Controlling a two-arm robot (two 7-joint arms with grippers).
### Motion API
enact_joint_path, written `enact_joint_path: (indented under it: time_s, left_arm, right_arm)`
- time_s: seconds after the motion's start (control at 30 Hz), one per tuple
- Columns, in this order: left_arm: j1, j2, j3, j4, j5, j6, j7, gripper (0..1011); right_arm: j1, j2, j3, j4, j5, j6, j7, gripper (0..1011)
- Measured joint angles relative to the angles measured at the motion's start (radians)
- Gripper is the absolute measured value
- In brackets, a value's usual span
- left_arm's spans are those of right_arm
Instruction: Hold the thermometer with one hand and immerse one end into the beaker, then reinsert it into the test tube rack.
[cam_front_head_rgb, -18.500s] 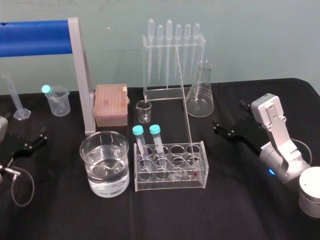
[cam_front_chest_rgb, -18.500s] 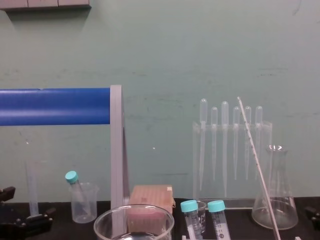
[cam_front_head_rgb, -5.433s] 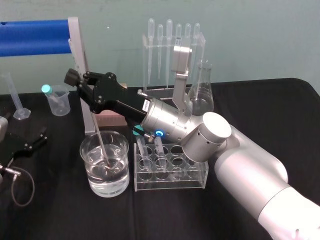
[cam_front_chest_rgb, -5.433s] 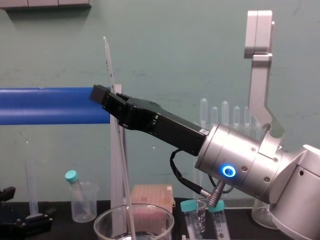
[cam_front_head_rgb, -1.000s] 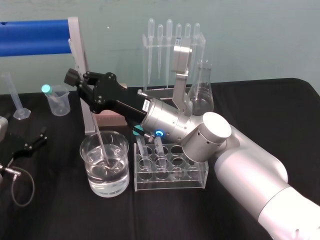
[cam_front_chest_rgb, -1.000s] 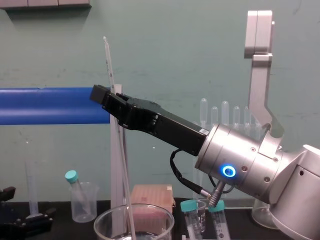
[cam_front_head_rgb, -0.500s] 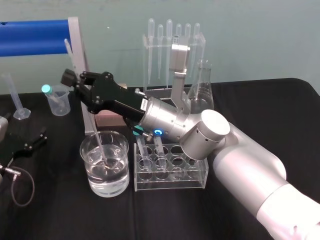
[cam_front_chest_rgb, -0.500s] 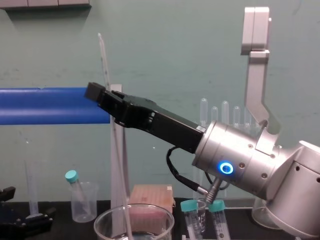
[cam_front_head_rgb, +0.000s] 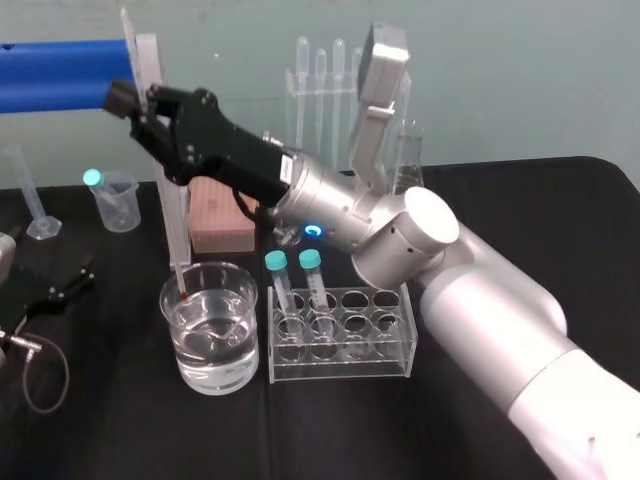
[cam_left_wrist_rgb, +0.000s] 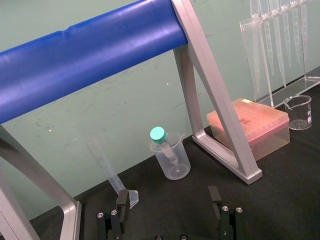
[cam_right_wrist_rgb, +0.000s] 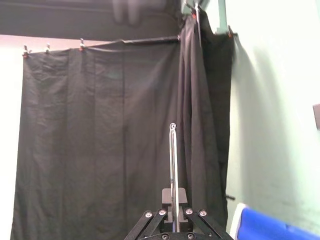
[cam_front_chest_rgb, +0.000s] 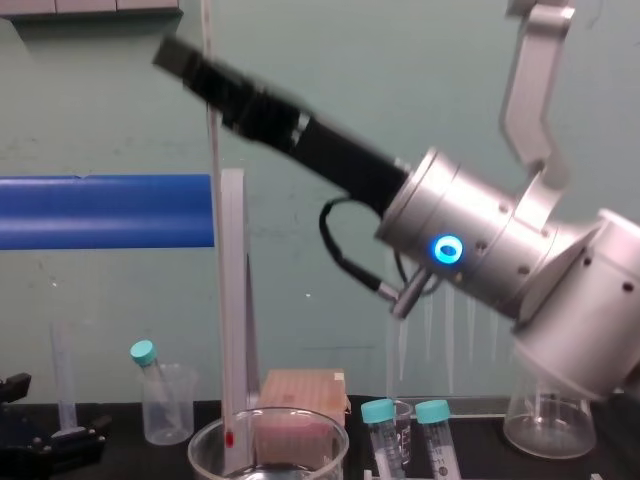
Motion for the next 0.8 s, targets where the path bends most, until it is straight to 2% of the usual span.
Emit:
enact_joint_path:
  time_s: [0.23, 0.27, 0.47, 0.5, 0.57, 0.67, 0.8]
  left_arm:
    - [0.0, 0.0, 0.0, 0.0, 0.0, 0.0, 0.0, 1008]
    - [0.0, 0.0, 0.0, 0.0, 0.0, 0.0, 0.0, 1008]
    - [0.0, 0.0, 0.0, 0.0, 0.0, 0.0, 0.0, 1008]
    - [0.0, 0.0, 0.0, 0.0, 0.0, 0.0, 0.0, 1008]
    - [0.0, 0.0, 0.0, 0.0, 0.0, 0.0, 0.0, 1008]
    - [0.0, 0.0, 0.0, 0.0, 0.0, 0.0, 0.0, 1008]
    - [0.0, 0.0, 0.0, 0.0, 0.0, 0.0, 0.0, 1008]
  right_arm:
    - [-0.022, 0.051, 0.018, -0.137, 0.008, -0.012, -0.046, 55]
    - [-0.022, 0.051, 0.018, -0.137, 0.008, -0.012, -0.046, 55]
    - [-0.065, 0.123, 0.05, -0.272, -0.008, -0.027, -0.123, 55]
    - [-0.065, 0.123, 0.05, -0.272, -0.008, -0.027, -0.123, 55]
    - [-0.1, 0.167, 0.073, -0.339, -0.027, -0.031, -0.176, 55]
    - [-0.131, 0.201, 0.094, -0.388, -0.041, -0.032, -0.215, 55]
    - [-0.203, 0.267, 0.145, -0.473, -0.059, -0.032, -0.279, 55]
